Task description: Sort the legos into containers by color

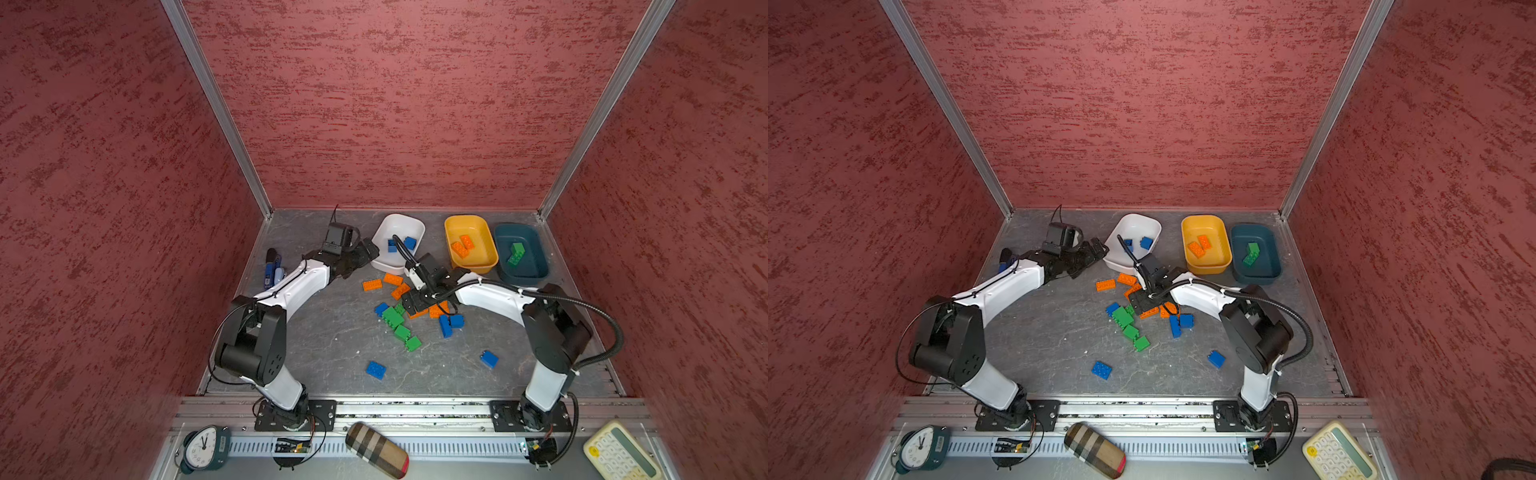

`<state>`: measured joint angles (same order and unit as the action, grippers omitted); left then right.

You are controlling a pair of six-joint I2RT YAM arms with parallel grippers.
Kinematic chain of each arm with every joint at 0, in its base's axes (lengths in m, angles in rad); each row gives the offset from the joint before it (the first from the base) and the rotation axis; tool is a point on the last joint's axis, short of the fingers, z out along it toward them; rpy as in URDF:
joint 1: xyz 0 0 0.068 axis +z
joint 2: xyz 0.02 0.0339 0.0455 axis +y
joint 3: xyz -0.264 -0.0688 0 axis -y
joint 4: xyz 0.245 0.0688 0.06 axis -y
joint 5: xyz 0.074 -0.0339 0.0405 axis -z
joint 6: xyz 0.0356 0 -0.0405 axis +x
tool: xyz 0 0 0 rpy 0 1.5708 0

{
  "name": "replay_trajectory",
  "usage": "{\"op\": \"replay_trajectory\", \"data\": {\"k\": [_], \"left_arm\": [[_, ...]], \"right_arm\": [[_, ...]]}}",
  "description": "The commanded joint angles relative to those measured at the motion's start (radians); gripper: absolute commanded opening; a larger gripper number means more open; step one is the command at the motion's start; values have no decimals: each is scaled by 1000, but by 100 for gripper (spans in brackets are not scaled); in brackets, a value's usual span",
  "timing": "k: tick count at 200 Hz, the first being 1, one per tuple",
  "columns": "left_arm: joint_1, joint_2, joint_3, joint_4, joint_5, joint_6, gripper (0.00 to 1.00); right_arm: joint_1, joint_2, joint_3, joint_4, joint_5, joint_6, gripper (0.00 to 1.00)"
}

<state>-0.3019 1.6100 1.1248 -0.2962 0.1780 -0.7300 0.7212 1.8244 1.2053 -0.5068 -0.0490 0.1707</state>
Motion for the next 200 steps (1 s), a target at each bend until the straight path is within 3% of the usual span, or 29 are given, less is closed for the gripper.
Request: {"op": "replay_trajectory", "data": {"k": [1,36,73,160,200], "left_arm": [[6,-24,-8,10,-6,-7,100],[6,-22,-10,11,-7,-7,99],[6,-20,-13,12,-6,-7,99],[6,-24,-22,15,-4,-8,100],[6,-31,-26,12,-3,-9,99]], "right_arm": [[7,3,21,-55,53,-11,89],[11,10,15,-59,102,12,86],[22,39,39,-67,60,4,80],[51,66,49,-73,37,13,80],[50,-33,41,-51,152,50,81]]}}
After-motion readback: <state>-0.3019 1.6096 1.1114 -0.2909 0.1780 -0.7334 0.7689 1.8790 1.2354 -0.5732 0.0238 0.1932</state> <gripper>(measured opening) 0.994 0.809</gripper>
